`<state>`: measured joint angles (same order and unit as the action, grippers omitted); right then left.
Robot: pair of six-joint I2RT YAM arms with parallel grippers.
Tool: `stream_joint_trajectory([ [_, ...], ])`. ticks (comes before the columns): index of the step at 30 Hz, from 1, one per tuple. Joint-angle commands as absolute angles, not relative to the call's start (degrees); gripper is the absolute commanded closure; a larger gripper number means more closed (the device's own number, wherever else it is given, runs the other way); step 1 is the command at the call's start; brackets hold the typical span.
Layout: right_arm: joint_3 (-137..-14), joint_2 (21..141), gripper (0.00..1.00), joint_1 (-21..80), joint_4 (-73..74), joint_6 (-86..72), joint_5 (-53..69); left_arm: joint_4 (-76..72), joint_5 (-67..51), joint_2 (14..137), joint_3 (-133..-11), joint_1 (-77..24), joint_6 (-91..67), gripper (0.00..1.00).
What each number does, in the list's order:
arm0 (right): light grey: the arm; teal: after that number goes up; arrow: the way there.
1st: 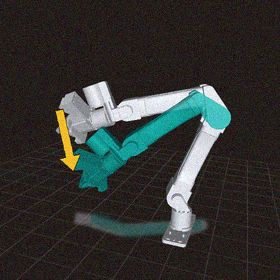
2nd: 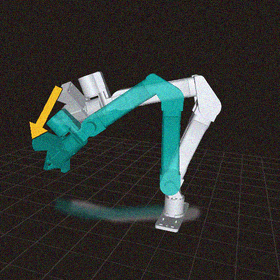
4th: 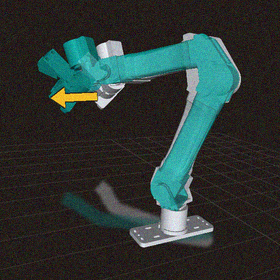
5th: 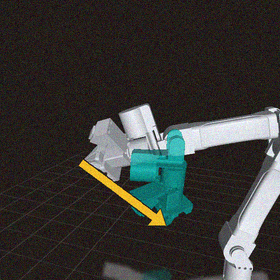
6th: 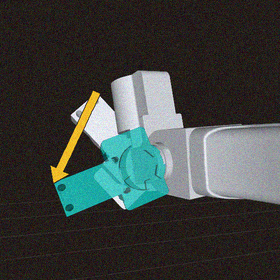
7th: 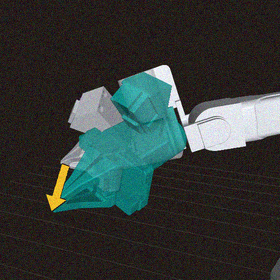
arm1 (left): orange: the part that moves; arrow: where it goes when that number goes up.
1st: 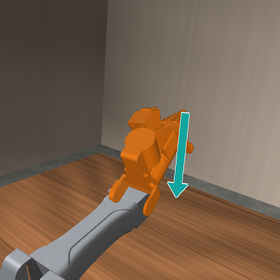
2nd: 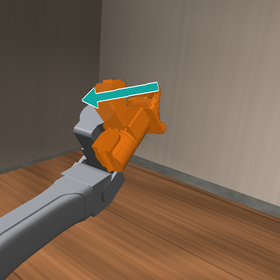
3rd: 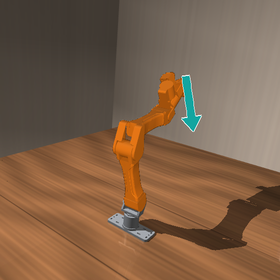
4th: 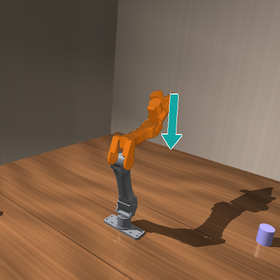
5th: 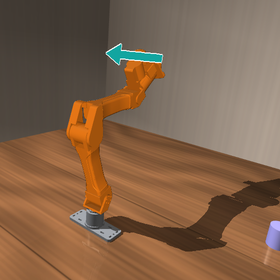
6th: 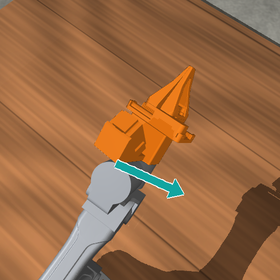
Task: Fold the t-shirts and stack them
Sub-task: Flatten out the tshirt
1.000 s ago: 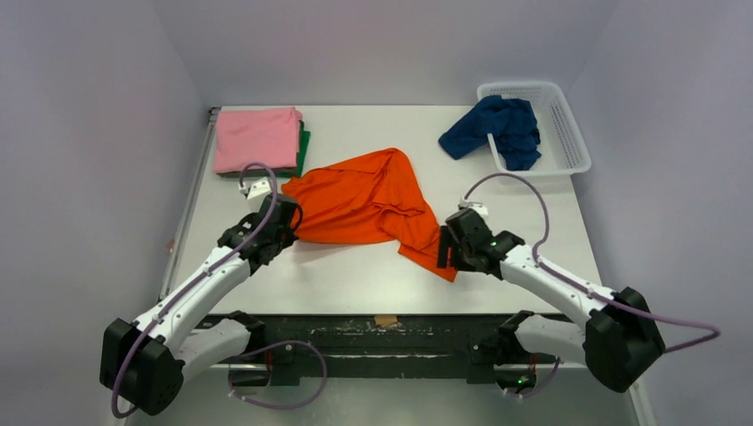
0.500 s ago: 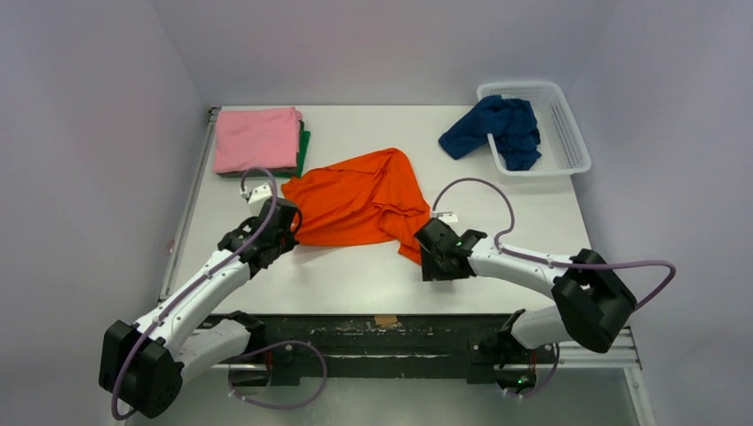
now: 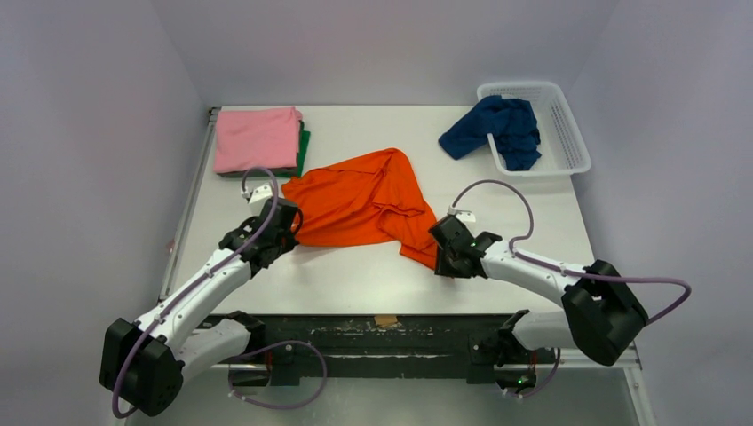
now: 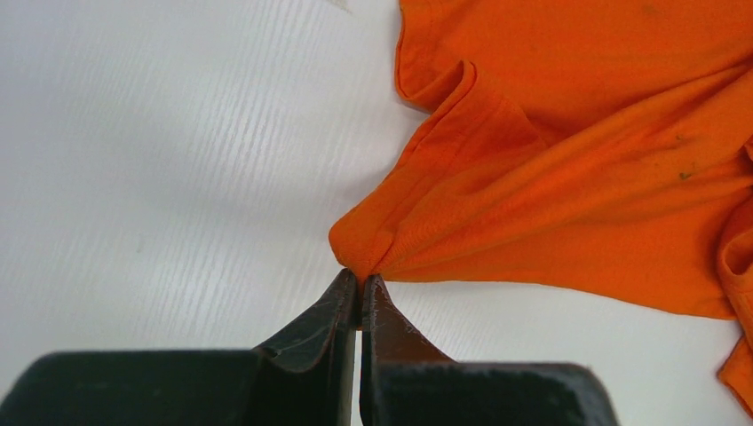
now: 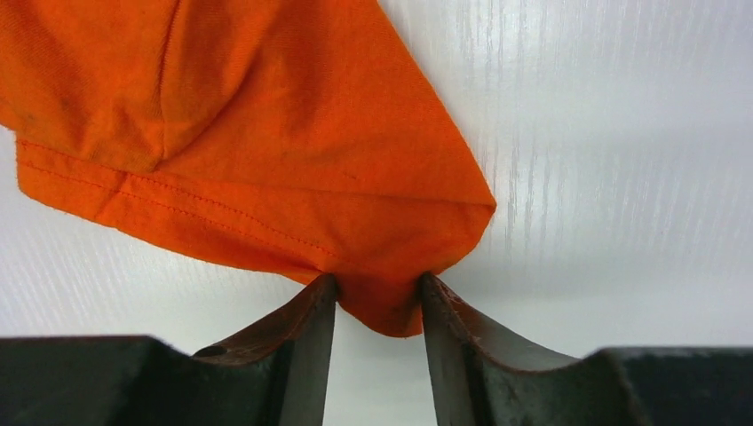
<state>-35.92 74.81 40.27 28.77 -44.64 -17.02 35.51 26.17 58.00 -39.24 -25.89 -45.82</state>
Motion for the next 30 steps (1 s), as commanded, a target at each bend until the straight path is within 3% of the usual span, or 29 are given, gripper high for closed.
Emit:
stream_joint_trajectory([
  [1, -32.89, 79.14, 0.68, 38.63, 26.6, -44.28, -14.42, 34.84, 26.43, 57.84, -40.6, -25.57, -45.09, 1.0],
  [4, -34.12, 78.8, 0.97, 38.68, 25.73, -42.44, -13.73, 35.85, 26.39, 57.05, -41.83, -25.55, -45.06, 1.0],
  [5, -34.85, 77.06, 1.0, 38.72, 26.12, -42.0, -14.9, 36.19, 26.36, 56.55, -42.44, -25.57, -44.9, 1.0],
  [13, -48.11, 57.78, 1.0, 34.07, 28.76, -36.12, -26.29, 32.33, 27.65, 48.82, -54.21, -25.58, -38.38, 1.0],
  [22, -68.05, 53.94, 1.0, 22.19, 27.71, -25.59, -28.65, 38.03, 37.68, 54.59, -77.35, -24.87, -28.76, 1.0],
  [30, -88.66, 53.67, 1.0, 22.01, 29.86, -19.89, -17.88, 40.77, 23.55, 49.03, -94.22, -24.85, -22.95, 1.0],
])
